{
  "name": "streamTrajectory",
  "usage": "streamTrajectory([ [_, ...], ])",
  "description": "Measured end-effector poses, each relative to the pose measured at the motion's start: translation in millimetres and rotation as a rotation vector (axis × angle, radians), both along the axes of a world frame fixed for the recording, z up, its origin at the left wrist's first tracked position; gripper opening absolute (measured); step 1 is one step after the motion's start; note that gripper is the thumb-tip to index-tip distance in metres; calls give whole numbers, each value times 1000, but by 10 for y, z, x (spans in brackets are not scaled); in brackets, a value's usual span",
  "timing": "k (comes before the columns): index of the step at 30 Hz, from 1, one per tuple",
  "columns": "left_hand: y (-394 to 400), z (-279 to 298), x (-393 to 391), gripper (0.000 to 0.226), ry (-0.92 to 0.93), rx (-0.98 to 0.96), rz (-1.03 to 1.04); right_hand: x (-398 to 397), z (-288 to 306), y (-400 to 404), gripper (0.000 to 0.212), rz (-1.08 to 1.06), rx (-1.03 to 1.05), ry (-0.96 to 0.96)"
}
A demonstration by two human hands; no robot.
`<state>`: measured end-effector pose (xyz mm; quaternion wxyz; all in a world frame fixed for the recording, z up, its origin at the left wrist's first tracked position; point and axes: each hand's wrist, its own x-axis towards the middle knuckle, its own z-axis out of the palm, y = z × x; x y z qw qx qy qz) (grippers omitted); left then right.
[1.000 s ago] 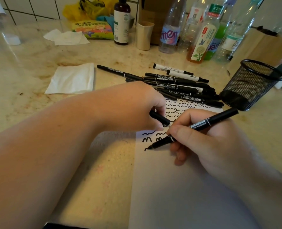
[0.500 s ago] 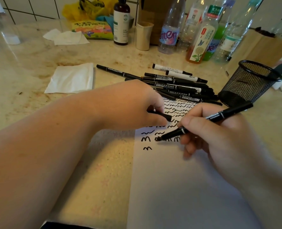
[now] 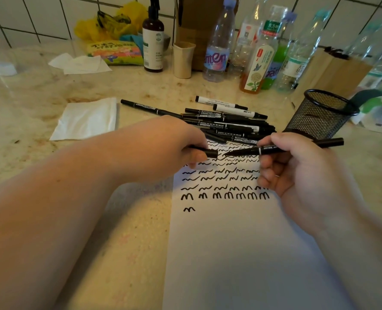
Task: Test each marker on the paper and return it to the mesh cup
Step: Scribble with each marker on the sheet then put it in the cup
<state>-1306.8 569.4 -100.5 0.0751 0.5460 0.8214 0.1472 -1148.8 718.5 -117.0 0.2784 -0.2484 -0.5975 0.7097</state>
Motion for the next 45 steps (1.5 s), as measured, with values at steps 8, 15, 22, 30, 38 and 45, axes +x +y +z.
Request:
streamTrajectory([
  [8,-1,39,33,17,-44,-4,3,-18,-8,-17,27,18,11,39],
  [15,12,15,38,20,-34,4,-13,-16,3,-65,5,74,55,1],
  [22,62,-44,69,25,-22,18,-49,-26,-4,-109,10,108,37,12],
  [30,81,-1,113,24,-108,4,-56,3,11,-124,9,130,66,42],
  [38,40,-2,49,21,-139,50,-6,62,123,-46,20,-29,240,-26],
  [45,44,-90,7,16,-3,-51,-9,227,589,483,21,-309,-35,305],
])
